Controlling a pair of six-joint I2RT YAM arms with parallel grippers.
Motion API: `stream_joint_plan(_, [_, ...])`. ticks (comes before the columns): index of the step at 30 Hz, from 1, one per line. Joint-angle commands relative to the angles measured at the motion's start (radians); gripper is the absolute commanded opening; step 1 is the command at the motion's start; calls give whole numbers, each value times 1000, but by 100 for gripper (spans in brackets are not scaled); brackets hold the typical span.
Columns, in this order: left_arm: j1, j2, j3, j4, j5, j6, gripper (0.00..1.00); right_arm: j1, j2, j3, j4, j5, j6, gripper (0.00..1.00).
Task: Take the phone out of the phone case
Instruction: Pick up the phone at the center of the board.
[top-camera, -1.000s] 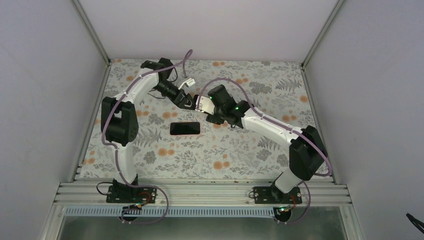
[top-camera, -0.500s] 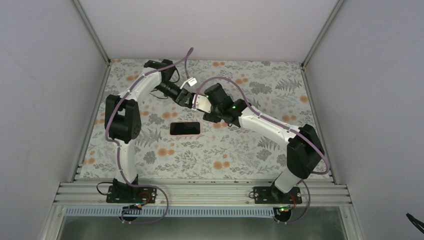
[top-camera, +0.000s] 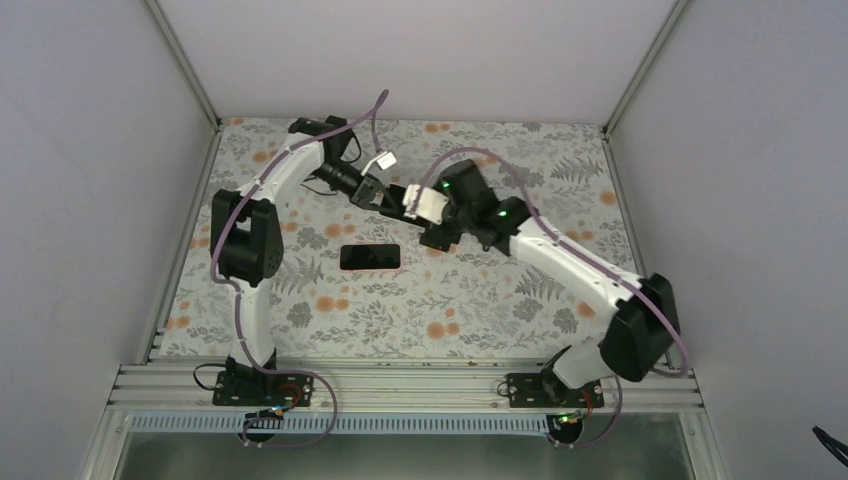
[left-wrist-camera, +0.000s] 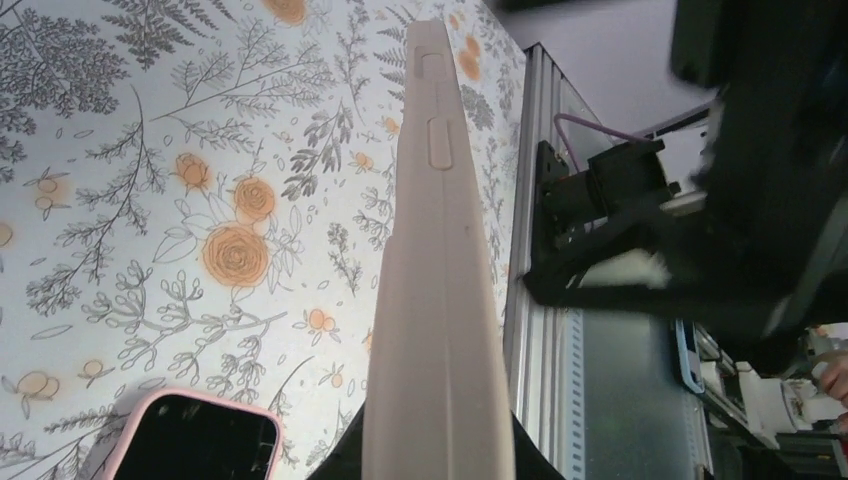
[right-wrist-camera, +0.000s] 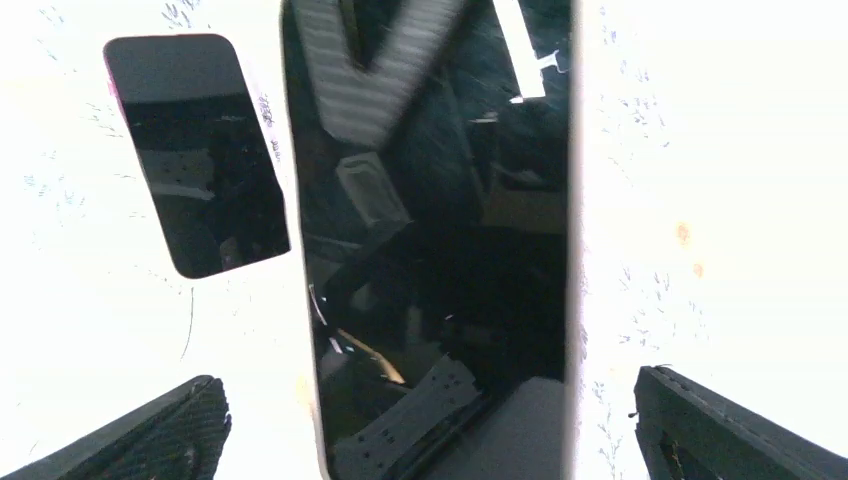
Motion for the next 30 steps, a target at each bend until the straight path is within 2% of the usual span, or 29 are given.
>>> stream_joint_plan(1, [-1,-99,-21,5,-6,111,2,-128,-105,3,-153,-287,-47,100])
stream_joint_plan(6, [-14,-160,-46,6,-197,188,3,-233,-76,71,-320,-443,-120,100])
stream_joint_plan(11, [-72,-262,-86,54,-320,207,2,-239,-13,91,-347,-429,-129,100])
stream_joint_plan(16, [-156,-418,-208,181,-508,198,2,-241,26,109,-367,-422,-139,100])
stream_joint_plan(20, [-202,-482,-261,202,-517,208,2,-244,53,120,-367,-434,-142,100])
stream_joint_plan(30, [-269,-476,-255,184,-508,187,2,-247,104,152,-379,-424,-147,100])
